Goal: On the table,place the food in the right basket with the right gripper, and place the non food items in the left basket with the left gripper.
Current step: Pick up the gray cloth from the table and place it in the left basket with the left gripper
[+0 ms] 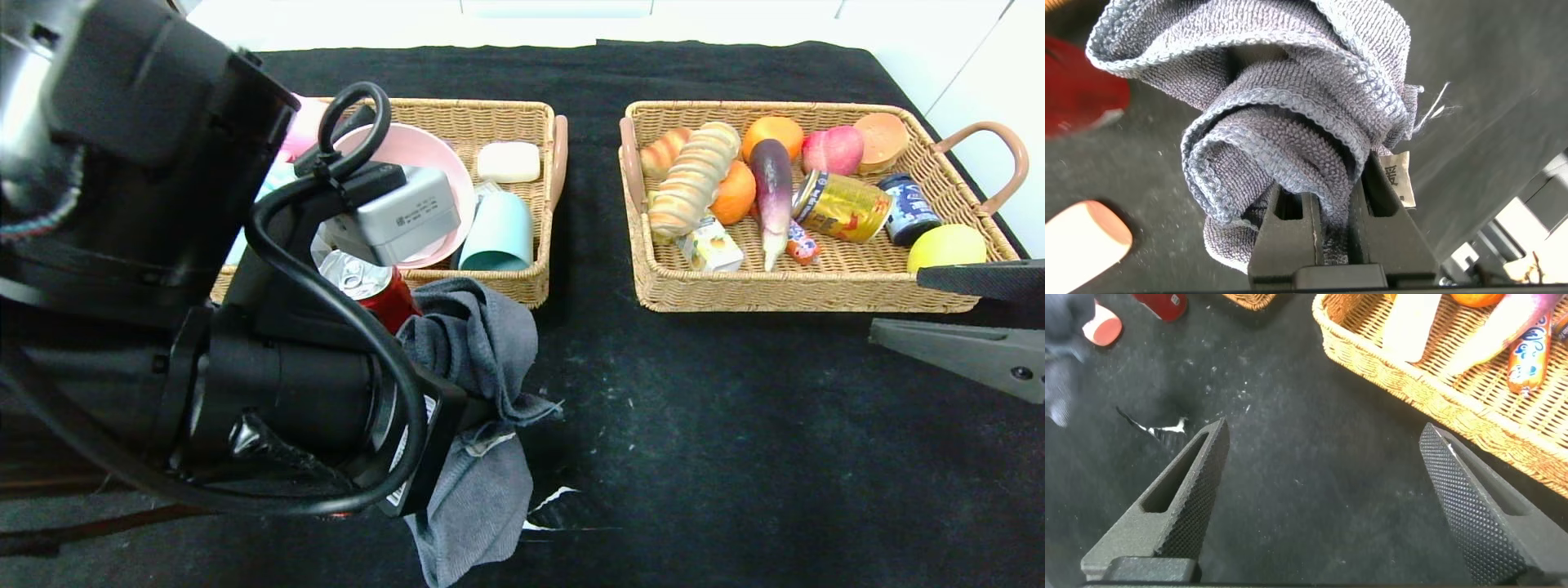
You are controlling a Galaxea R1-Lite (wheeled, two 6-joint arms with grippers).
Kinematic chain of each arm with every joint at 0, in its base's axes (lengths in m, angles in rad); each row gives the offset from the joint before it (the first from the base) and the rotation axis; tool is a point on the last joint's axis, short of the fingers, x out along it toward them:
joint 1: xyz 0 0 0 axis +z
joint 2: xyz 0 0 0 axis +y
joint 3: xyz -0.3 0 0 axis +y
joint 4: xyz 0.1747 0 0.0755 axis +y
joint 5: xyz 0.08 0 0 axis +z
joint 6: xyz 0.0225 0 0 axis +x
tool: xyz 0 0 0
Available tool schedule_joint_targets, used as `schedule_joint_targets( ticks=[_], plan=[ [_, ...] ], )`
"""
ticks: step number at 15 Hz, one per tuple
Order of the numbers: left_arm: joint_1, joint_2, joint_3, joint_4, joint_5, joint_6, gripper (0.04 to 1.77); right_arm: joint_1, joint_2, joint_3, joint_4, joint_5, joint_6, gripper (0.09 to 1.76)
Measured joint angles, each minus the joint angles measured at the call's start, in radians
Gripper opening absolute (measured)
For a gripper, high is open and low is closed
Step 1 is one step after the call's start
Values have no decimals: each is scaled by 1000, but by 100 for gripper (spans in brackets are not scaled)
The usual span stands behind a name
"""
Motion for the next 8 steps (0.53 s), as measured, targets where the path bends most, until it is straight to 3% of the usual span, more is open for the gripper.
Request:
schedule_joint_targets(
  ticks=[8],
  plan=[
    [31,4,-153,-12,-1,3,26,1,-1,-1,-1,0,0,170]
  ],
)
